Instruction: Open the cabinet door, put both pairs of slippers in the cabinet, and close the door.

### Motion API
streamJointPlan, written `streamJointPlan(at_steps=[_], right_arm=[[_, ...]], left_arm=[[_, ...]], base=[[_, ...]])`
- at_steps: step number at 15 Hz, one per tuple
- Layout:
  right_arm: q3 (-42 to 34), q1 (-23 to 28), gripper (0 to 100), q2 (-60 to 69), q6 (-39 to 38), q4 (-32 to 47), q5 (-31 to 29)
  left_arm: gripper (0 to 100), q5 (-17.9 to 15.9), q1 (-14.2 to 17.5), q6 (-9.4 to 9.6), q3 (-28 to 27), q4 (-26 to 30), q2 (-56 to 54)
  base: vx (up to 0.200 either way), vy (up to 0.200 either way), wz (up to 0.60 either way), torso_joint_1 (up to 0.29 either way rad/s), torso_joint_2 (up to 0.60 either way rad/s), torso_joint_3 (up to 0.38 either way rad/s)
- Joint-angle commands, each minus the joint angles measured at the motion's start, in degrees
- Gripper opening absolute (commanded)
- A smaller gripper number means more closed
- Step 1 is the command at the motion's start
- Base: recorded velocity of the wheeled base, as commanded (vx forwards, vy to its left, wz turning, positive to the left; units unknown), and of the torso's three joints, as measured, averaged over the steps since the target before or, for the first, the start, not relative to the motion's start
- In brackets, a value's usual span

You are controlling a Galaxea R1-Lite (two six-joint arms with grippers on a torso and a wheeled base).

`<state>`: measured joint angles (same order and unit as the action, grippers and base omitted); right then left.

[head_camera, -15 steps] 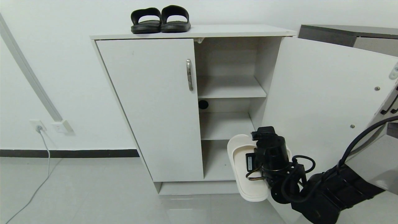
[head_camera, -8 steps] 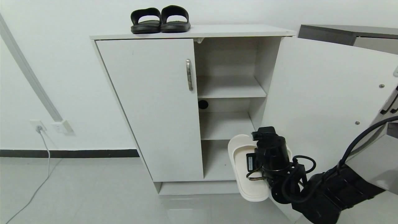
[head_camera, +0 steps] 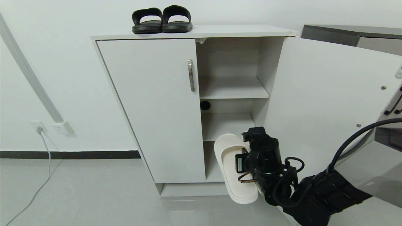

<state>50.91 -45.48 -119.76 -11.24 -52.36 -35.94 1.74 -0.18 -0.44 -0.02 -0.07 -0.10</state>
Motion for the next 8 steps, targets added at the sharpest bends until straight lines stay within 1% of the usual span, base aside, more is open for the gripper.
streamJointPlan(at_steps=[1, 3, 8], right_arm=[[1.3, 0.04, 0, -3.46, -0.1, -0.73, -0.01], [1.3, 0.04, 0, -5.13, -0.1, -2.49, -0.01], [2.97, 0.13, 0, -7.07, -0.01, -2.57, 0.17]], left_arm=[[0, 0.01, 0.01, 0.0, -0.06, -0.01, 0.1], [0, 0.01, 0.01, 0.0, -0.06, -0.01, 0.1], [0, -0.16, 0.01, 0.09, -0.06, 0.07, 0.1]], base=[[0.0, 0.0, 0.0, 0.0, 0.0, 0.0], [0.0, 0.0, 0.0, 0.0, 0.0, 0.0], [0.0, 0.0, 0.0, 0.0, 0.0, 0.0]])
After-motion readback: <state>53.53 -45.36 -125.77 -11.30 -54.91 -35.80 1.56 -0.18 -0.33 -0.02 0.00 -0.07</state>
